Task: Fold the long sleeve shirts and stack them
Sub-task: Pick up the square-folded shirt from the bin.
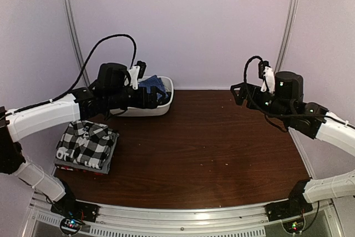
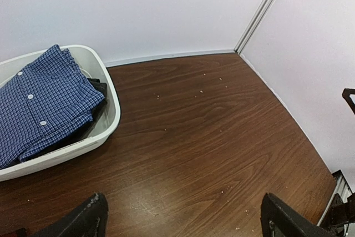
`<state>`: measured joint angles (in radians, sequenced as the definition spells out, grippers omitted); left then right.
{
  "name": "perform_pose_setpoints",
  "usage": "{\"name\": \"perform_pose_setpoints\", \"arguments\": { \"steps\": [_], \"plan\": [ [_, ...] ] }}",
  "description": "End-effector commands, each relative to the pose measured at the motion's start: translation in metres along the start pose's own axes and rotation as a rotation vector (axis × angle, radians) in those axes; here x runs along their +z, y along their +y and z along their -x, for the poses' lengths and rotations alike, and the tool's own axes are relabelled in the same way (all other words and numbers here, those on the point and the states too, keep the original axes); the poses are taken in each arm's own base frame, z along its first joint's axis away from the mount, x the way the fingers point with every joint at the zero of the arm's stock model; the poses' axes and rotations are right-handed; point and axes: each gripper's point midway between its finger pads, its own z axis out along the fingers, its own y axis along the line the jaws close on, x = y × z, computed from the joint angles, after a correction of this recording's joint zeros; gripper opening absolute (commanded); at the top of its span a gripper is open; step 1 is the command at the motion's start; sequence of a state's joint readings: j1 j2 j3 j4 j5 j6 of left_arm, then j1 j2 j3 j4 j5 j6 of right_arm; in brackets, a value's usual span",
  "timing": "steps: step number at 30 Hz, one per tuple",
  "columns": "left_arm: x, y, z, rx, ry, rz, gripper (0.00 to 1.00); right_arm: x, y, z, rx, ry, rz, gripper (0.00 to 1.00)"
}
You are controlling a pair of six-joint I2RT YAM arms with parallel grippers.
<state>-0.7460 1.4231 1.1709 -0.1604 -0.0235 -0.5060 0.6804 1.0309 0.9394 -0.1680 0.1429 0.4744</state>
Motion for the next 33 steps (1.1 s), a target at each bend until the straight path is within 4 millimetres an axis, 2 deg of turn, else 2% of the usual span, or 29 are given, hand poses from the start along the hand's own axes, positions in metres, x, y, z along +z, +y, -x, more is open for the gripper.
{"name": "perform_pose_setpoints", "arguments": {
  "steps": [1,13,17,22,26,30,33],
  "plan": [
    [-0.007,-0.005,0.020,0.026,-0.070,-0.003,0.98,-0.002,-0.007,0.000,0.002,-0.012,-0.034,1.00],
    [-0.003,0.005,0.022,0.045,-0.060,0.052,0.98,0.008,-0.007,-0.010,-0.003,0.018,-0.032,1.00],
    [0.005,0.019,0.025,0.055,-0.042,0.114,0.98,0.009,-0.007,-0.012,-0.002,0.025,-0.032,1.00],
    [0.021,0.057,0.034,0.029,-0.011,0.209,0.98,0.006,-0.007,-0.012,0.000,0.025,-0.029,1.00],
    [0.040,0.104,0.040,-0.020,0.025,0.299,0.98,0.005,-0.004,-0.012,0.001,0.029,-0.015,1.00],
    [0.066,0.153,0.036,-0.078,0.084,0.357,0.98,0.002,-0.003,-0.010,0.004,0.029,-0.008,1.00],
    [0.088,0.181,0.031,-0.101,0.128,0.385,0.98,-0.003,-0.004,-0.009,0.007,0.023,-0.005,1.00]
  ]
}}
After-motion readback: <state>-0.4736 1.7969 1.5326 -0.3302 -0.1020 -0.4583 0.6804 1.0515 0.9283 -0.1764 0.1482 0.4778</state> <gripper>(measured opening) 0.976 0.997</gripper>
